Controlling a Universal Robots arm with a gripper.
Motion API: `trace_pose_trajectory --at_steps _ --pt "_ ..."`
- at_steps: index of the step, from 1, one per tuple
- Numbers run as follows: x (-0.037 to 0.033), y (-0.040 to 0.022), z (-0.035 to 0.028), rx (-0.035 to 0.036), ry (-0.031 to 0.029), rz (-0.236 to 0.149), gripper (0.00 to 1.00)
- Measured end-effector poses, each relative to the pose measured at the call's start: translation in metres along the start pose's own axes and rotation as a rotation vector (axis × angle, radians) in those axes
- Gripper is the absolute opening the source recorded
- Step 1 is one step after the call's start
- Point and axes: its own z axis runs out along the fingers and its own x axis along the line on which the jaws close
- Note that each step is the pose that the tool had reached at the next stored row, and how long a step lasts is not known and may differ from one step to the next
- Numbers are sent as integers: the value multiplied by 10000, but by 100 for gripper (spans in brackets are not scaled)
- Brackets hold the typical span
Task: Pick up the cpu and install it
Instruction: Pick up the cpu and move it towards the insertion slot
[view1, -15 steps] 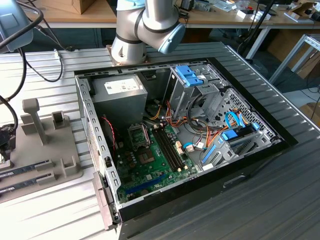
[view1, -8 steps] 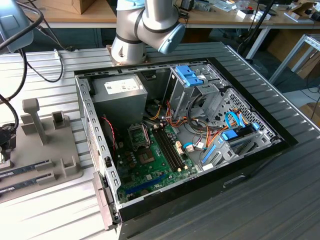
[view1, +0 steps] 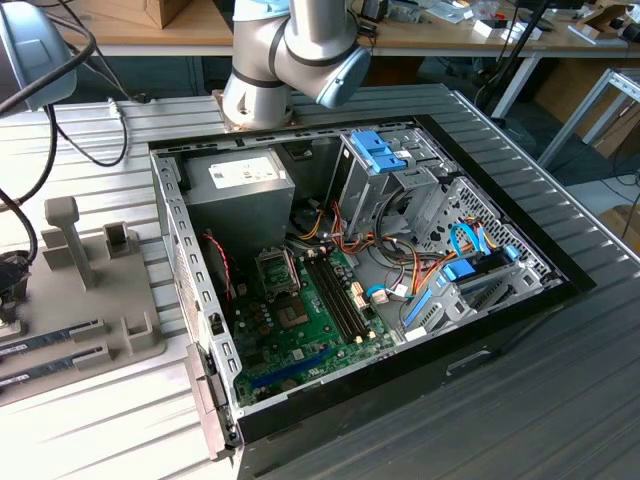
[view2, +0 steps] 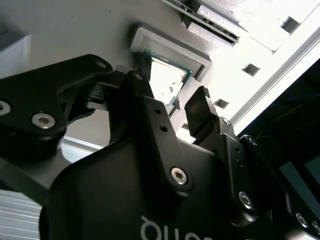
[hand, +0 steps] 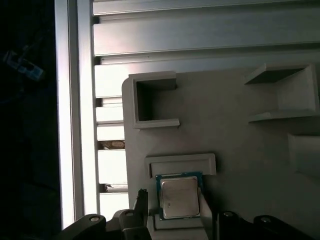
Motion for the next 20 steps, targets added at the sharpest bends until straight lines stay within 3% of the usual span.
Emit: trace_pose_trajectory --at_steps 1,2,3,6,9,10,20 --pt "0 0 0 235 -13 0 54" --pt "0 2 0 532 -27 -37 54" --pt "-3 7 2 573 -30 -55 54" --pt "-9 17 2 563 -23 -68 54" --pt "-29 20 0 393 10 -223 54" --pt "-31 22 1 379 12 -277 54" --pt "-33 28 1 387 12 -512 54"
